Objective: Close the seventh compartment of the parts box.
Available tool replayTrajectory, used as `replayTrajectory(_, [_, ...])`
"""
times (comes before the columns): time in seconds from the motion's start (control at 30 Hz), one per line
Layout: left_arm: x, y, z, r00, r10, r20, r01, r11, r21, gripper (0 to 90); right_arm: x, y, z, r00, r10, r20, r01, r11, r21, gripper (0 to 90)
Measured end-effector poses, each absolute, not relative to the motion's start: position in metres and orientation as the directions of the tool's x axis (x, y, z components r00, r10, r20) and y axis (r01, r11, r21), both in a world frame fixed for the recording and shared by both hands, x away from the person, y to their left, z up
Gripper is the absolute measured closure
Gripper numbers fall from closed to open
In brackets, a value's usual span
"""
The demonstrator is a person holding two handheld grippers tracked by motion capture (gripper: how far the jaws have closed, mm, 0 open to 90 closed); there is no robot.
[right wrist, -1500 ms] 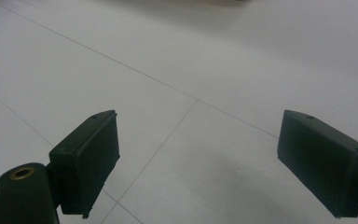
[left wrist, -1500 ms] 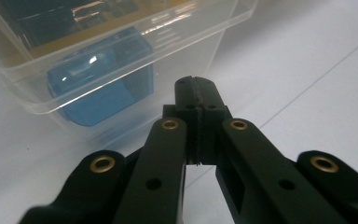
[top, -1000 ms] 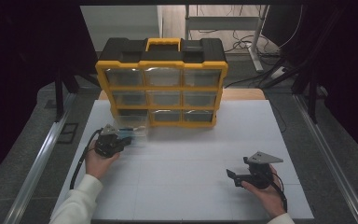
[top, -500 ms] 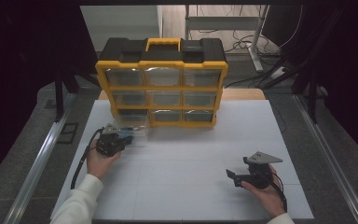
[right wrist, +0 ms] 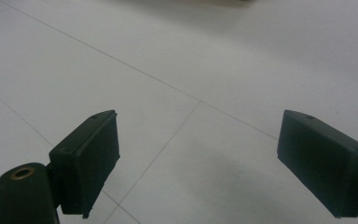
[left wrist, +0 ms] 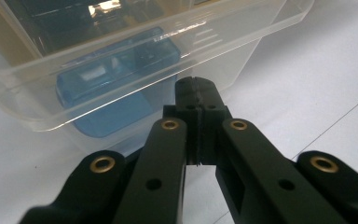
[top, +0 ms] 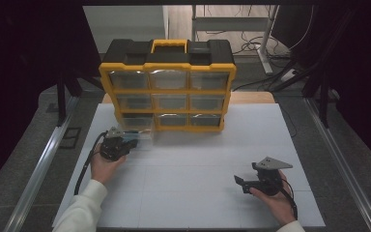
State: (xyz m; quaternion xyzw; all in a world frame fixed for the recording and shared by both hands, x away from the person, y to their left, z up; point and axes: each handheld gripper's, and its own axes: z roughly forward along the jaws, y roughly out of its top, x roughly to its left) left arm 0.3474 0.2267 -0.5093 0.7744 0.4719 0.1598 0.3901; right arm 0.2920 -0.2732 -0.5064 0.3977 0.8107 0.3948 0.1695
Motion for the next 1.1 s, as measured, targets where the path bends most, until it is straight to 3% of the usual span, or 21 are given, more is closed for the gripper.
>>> replayTrajectory(1.1, [0.368,0.233,-0.509,0.486,0.867,-0.112,0.595,-0.234,0.768,90.0,0.292,-0.273,-0.507,-0.627,0.778,0.038,0.513,0.376,0.772,13.1])
